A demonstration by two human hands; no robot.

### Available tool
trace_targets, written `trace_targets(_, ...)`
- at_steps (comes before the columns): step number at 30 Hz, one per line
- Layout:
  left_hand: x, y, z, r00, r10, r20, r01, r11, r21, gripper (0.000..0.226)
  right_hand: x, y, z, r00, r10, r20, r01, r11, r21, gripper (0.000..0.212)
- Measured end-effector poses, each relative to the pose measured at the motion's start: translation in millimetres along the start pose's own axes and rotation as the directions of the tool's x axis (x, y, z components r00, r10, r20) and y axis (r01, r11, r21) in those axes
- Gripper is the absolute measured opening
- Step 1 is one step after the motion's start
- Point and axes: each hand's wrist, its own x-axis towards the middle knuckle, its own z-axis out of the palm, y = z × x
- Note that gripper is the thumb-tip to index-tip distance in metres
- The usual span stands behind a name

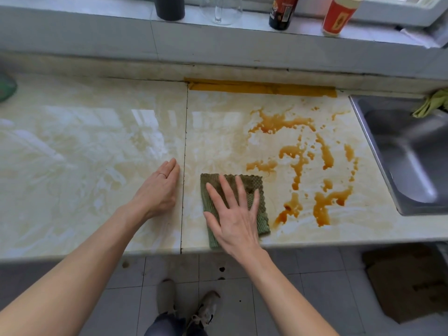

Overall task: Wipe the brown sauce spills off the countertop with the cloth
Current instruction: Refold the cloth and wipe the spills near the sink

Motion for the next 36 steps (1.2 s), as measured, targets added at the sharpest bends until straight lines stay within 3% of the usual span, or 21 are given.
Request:
trace_targets(8,1,5,-1,0.999,-0.025,0.035,0.024,1.0,0.016,0.068,48,13,-7,0.977,0.011,0.214,0.007,0.996,-0.084,0.06)
trace_targets(13,0,5,0,0.999,-0.026,0.035,0.025,1.0,0.018,0.067,59,40,-17,0.963,0.24,0.122,-0.234,0.97,-0.067,0.063)
trace_targets(15,-1,5,2,1.0,-0.023,0.009,0.023,1.0,0.019,0.067,45,35,-14,0.959,0.271,0.079,-0.266,0.961,-0.071,0.068)
trace_targets(19,-1,9,2,1.0,-0.028,-0.013,0.028,0.999,0.034,0.066,34,7,2,0.99,0.128,0.063,-0.124,0.99,-0.069,0.063)
trace_targets(23,0,13,-3,0.999,-0.05,-0.02,0.05,0.999,0.02,0.064,68,21,-10,0.98,0.041,0.194,-0.02,0.994,-0.107,0.062)
trace_targets(28,5,20,-18,0.99,-0.104,-0.096,0.096,0.992,-0.083,0.031,94,55,-28,0.938,0.316,0.139,-0.306,0.948,-0.092,0.061)
trace_targets(30,10,23,-22,0.986,-0.118,-0.118,0.106,0.989,-0.101,0.034,82,43,-23,0.929,0.351,0.116,-0.343,0.936,-0.085,0.065)
trace_targets(36,36,38,-35,0.984,-0.037,-0.176,0.011,0.989,-0.144,0.053,85,13,-5,0.993,0.035,0.109,-0.025,0.995,-0.099,0.057)
